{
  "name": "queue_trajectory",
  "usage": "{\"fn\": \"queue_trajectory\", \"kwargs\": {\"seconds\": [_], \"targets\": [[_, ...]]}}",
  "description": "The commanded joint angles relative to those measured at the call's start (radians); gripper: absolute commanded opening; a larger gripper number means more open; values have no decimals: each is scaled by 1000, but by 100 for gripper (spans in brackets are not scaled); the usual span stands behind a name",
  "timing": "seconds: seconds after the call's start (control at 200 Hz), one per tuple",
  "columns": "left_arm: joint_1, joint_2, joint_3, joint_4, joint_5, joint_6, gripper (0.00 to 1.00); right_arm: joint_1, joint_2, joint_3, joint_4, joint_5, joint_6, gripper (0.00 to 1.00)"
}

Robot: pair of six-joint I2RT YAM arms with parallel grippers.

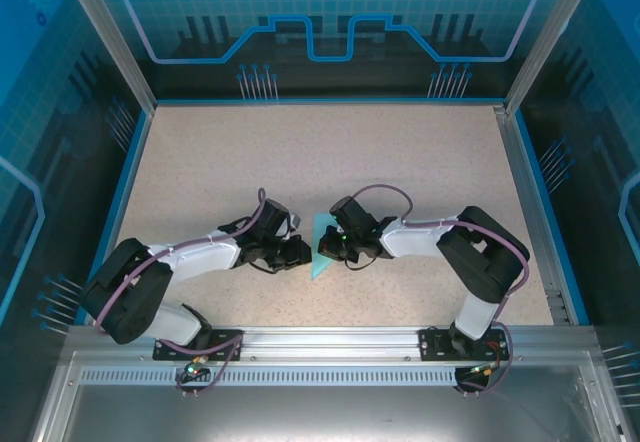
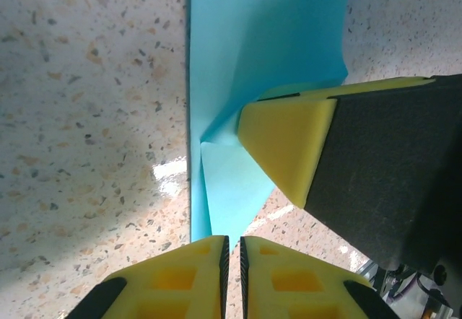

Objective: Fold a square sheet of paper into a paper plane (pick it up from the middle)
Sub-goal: Third fold the triangle at the center of the table.

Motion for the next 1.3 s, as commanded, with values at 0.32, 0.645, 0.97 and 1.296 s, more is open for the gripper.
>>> {"fn": "queue_trajectory", "kwargs": {"seconds": [0.32, 0.645, 0.97, 1.296], "targets": [[-16, 6, -19, 49, 59, -27, 15, -25, 23, -5, 33, -12, 3, 0], [-28, 28, -6, 52, 58, -24, 15, -25, 33, 6, 21, -21, -15, 0], [-41, 40, -1, 57, 58, -26, 15, -26, 39, 8, 33, -29, -23, 0], [-47, 52, 3, 62, 55, -27, 15, -29, 42, 5, 57, -35, -31, 0]]}}
